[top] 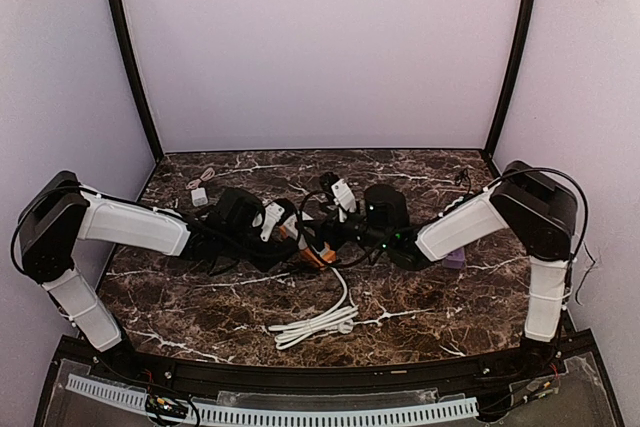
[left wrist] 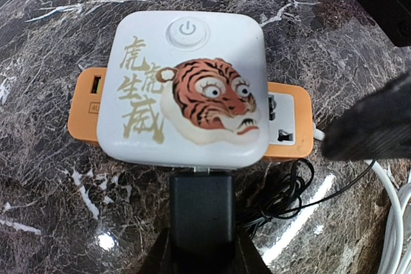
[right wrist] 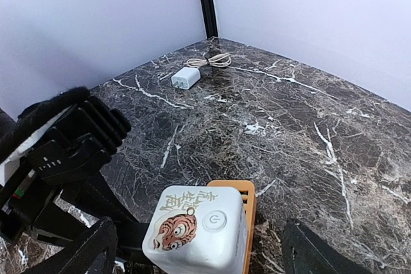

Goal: Pull the plug off the socket

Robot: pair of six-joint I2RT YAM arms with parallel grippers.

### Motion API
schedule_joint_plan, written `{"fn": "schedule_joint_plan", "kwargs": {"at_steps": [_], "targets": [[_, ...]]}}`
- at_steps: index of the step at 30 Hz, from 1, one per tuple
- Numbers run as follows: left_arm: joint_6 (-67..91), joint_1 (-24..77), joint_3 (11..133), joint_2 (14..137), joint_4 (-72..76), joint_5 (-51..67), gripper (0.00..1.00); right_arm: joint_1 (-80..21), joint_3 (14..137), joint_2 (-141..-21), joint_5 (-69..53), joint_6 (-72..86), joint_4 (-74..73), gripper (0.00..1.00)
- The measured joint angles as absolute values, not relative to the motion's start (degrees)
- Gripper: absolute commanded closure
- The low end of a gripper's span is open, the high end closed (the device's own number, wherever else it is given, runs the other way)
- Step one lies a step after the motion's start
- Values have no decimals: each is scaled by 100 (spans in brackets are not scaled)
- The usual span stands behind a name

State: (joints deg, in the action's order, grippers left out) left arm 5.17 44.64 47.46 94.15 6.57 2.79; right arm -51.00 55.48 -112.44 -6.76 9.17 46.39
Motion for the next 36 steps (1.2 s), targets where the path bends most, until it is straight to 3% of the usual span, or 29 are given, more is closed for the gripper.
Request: {"fn": "schedule_joint_plan", "kwargs": {"at_steps": [24,36], "targets": [[513,4488,4884,9539,635,296,99,-5103,6049,-12090,-572,764,4705,19],[495,4493,4969,9583,615,274,99,-5148,6106,-12191,-346,659,4803,55]]}}
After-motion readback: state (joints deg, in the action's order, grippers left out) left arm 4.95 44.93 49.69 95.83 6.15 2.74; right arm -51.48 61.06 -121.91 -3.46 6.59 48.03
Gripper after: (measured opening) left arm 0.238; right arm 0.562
